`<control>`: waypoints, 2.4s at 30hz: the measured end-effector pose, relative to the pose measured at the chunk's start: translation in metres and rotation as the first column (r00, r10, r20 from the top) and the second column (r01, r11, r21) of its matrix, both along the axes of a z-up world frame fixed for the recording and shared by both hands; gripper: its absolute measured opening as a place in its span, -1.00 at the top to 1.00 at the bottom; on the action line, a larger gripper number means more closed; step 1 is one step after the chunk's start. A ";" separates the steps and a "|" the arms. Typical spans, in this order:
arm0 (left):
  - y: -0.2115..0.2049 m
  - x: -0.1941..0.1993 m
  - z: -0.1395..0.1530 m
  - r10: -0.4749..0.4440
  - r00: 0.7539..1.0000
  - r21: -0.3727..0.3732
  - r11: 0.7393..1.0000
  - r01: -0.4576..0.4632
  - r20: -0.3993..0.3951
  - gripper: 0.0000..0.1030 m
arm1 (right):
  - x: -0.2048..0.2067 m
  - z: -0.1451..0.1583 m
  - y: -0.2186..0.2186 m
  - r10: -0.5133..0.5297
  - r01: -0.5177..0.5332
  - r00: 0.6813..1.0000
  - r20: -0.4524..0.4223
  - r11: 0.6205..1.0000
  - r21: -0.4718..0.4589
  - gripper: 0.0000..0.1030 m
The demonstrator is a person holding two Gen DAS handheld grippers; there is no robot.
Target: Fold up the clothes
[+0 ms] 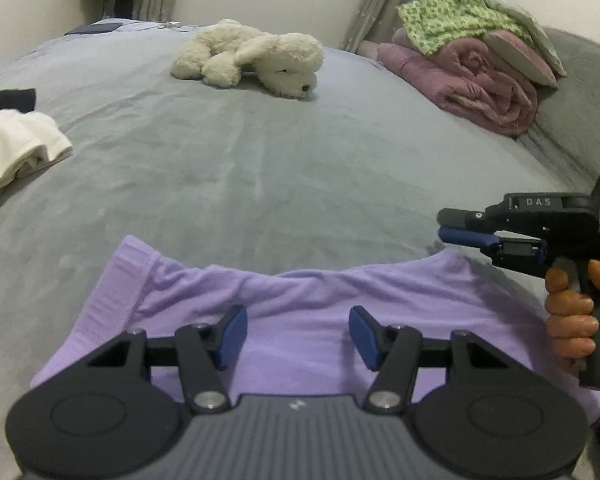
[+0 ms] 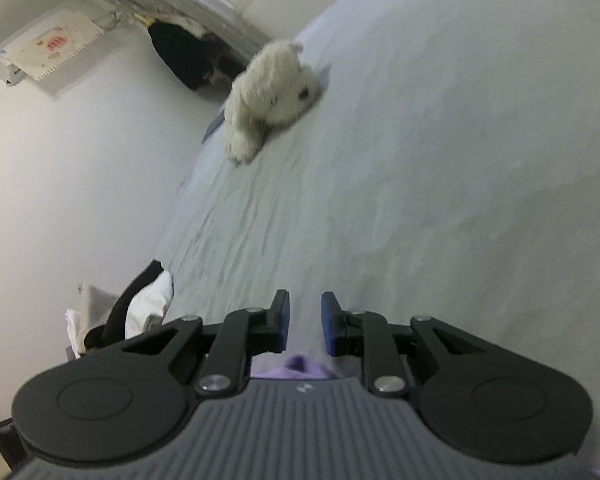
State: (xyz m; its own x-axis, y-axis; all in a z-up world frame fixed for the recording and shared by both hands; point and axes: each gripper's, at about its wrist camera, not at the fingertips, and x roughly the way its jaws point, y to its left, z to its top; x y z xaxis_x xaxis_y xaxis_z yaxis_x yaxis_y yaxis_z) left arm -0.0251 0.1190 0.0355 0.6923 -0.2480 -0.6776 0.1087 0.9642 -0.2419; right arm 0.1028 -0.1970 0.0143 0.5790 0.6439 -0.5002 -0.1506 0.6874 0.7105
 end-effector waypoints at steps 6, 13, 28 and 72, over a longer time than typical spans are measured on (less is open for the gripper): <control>0.016 0.003 0.008 0.046 0.999 -0.050 0.998 -0.044 0.029 -0.14 | -0.005 0.013 -0.002 0.015 -0.009 0.997 0.078 0.998 -0.069 0.55; 0.025 0.014 -0.002 0.117 0.993 0.033 0.993 -0.116 -0.028 -0.11 | -0.020 0.026 0.036 0.283 -0.203 0.944 0.170 0.903 -0.379 0.53; 0.052 -0.006 0.001 0.147 0.988 -0.007 0.989 -0.147 -0.044 0.30 | -0.034 0.012 0.094 0.300 -0.054 0.927 0.224 0.701 -0.711 0.88; 0.090 -0.017 -0.002 0.213 0.975 0.012 0.977 -0.213 -0.058 0.24 | -0.167 0.008 0.227 0.615 -0.266 0.751 0.241 0.615 -0.742 1.00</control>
